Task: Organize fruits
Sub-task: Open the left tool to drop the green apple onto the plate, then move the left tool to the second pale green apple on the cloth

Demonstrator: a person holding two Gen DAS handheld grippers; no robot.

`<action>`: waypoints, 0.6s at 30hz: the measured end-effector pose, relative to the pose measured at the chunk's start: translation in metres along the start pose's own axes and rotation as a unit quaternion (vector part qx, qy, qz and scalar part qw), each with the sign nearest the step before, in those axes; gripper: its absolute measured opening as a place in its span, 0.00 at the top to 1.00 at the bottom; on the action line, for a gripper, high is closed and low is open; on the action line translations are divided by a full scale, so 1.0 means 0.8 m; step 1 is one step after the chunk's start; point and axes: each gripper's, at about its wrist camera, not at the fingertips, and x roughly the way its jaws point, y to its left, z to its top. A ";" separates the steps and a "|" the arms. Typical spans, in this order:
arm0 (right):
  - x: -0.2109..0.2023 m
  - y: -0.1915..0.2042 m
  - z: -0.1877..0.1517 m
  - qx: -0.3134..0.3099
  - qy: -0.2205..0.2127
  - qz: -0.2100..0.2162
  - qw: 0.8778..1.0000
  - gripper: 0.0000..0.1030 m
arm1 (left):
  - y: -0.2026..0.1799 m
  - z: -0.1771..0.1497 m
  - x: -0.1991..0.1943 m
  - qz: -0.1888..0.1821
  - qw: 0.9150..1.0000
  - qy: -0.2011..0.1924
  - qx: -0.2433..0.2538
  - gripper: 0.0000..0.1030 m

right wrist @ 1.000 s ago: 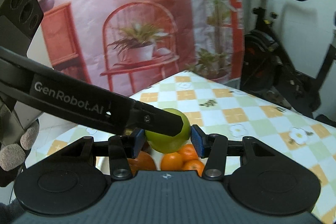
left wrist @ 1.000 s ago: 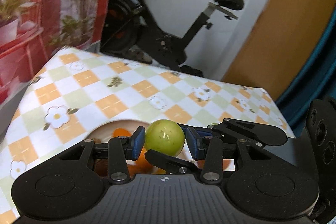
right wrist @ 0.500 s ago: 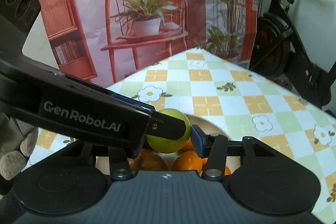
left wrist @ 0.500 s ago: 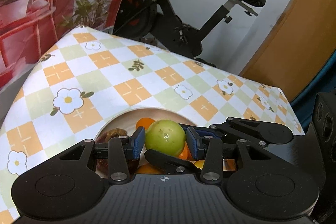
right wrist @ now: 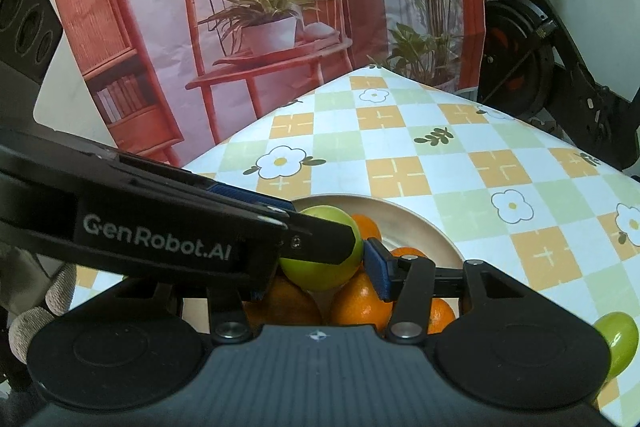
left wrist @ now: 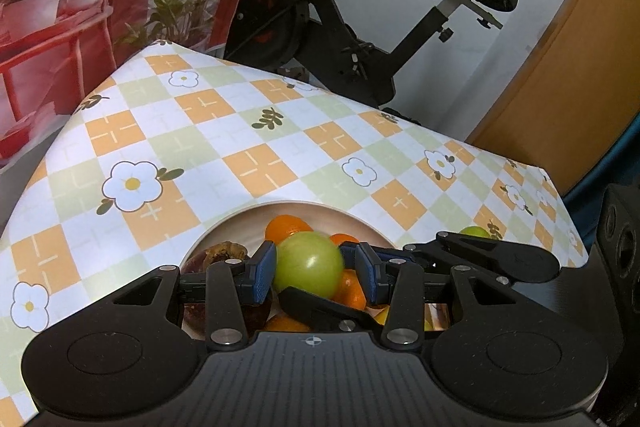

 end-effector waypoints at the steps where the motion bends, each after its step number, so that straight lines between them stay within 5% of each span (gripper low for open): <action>1: -0.002 0.000 -0.002 -0.002 -0.003 0.002 1.000 0.50 | -0.001 0.000 -0.001 0.001 1.000 -0.002 0.001 0.56; 18: -0.093 -0.054 -0.036 -0.025 -0.108 -0.045 0.993 0.50 | -0.063 0.012 -0.004 -0.015 0.999 -0.042 0.026 0.47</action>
